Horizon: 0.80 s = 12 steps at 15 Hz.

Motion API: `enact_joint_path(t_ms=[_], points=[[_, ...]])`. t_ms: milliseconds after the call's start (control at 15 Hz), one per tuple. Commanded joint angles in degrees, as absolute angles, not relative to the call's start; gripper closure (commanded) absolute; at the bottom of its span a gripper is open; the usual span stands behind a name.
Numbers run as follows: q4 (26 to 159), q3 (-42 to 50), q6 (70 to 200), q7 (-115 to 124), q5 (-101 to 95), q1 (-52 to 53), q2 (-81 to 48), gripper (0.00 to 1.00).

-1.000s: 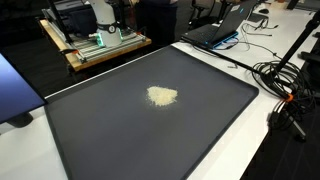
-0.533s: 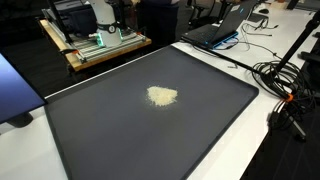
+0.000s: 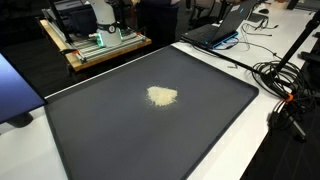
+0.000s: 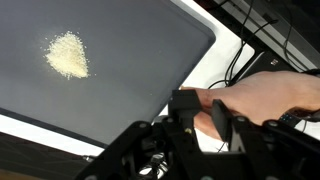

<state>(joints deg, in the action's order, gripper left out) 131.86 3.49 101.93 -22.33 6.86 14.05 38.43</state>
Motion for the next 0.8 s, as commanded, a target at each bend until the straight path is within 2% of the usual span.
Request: enact_joint_path(t_ms=[0, 133, 733], points=[[130.8, 3.4, 100.6, -23.7, 8.5, 13.4, 37.6, 0.91], [130.7, 3.4, 100.6, -23.6, 8.4, 13.4, 37.4, 1.0], [128.2, 0.2, 97.5, -19.7, 5.3, 12.1, 36.4, 0.97]])
